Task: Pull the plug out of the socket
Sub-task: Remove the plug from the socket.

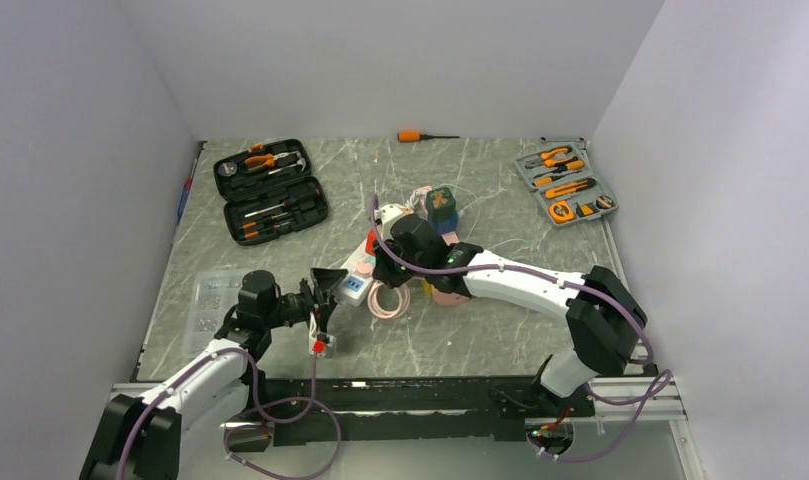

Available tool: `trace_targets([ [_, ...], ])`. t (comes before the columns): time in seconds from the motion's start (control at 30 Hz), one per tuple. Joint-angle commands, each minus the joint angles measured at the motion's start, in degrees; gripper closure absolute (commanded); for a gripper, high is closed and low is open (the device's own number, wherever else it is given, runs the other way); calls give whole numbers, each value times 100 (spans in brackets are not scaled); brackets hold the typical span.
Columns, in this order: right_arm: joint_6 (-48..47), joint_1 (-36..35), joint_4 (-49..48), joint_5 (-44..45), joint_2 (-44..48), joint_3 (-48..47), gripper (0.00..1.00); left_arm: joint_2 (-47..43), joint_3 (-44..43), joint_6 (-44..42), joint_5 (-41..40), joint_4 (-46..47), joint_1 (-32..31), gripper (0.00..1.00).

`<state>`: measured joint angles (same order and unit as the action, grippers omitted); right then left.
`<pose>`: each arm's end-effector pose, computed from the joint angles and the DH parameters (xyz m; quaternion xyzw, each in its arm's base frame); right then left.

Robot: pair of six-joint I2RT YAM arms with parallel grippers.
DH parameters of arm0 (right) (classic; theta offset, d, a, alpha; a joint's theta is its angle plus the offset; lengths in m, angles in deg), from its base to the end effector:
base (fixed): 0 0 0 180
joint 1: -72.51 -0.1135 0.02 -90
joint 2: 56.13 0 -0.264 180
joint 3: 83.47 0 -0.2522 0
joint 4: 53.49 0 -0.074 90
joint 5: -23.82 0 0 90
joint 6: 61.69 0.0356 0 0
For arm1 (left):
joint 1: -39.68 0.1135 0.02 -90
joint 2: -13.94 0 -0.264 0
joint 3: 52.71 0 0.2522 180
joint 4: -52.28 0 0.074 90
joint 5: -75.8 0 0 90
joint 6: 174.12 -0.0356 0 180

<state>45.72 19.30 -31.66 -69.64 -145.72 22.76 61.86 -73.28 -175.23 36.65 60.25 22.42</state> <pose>0.2064 0.2796 0.2418 -0.2884 0.8495 0.2770 0.3441 0.1428 -0.0733 0.1616 0.7429 0.2300 0.0335 0.6278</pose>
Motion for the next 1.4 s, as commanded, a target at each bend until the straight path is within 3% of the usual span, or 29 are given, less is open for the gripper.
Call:
trace_targets([
  [0.0,204,-24,-693,-354,415,-108,100,102,-386,-444,-62,24,-104,45],
  [0.1,203,-23,-671,-374,415,-101,100,78,-441,-655,-143,-232,-157,72],
  [0.17,178,-23,-647,-370,441,-90,100,70,-520,-638,-276,-362,-219,81],
  [0.23,146,-23,-564,-359,437,-94,100,63,-610,-642,-355,-491,-266,83],
  [0.27,122,-21,-501,-335,433,-119,89,53,-646,-677,-366,-611,-289,83],
  [0.37,35,-23,-284,-62,536,-144,41,19,-725,-781,-381,-787,-334,86],
  [0.43,-38,-24,-173,276,714,-122,25,-10,-779,-823,-406,-958,-360,89],
  [0.5,-137,-23,-62,605,896,-124,19,-47,-833,-846,-432,-1147,-381,90],
  [0.87,-703,-784,590,2324,588,-203,19,-151,-1022,-881,-585,-1706,-452,94],
  [1.37,-1297,-1004,413,3199,-192,-493,32,-231,-1082,-880,-602,-1855,-454,96],
])
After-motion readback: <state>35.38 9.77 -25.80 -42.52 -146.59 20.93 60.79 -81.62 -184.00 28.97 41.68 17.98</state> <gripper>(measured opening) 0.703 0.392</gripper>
